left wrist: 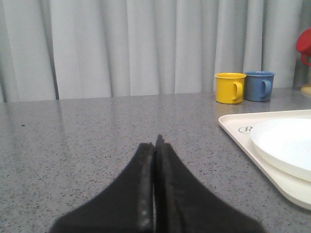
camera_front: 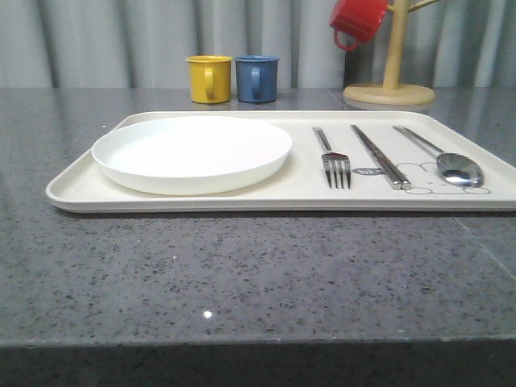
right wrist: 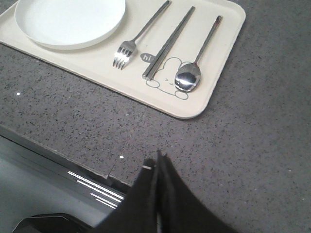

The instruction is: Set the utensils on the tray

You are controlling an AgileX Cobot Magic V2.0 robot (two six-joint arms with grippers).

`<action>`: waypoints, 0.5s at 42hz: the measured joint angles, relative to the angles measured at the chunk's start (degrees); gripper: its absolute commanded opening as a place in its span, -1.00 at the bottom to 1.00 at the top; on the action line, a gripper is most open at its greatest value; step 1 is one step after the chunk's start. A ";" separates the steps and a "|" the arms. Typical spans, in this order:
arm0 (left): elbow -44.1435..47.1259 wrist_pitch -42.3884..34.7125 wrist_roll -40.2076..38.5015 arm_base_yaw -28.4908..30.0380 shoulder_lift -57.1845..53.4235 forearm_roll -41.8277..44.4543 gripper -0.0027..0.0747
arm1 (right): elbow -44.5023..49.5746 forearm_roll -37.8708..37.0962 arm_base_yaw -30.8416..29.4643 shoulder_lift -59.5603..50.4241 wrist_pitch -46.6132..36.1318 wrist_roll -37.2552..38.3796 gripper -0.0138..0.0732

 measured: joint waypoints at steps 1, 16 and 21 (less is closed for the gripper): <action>0.00 0.00 0.00 0.00 0.00 0.00 -0.98 | 0.00 0.00 0.00 0.00 0.00 0.00 -0.94; 0.00 0.00 0.00 0.00 0.00 0.00 -0.98 | 17.97 -1.27 -9.34 -12.34 -22.41 -0.23 -0.94; 0.00 0.00 0.00 0.00 0.00 0.00 -0.98 | 29.09 -1.27 -13.27 -17.64 -33.44 -0.23 -0.94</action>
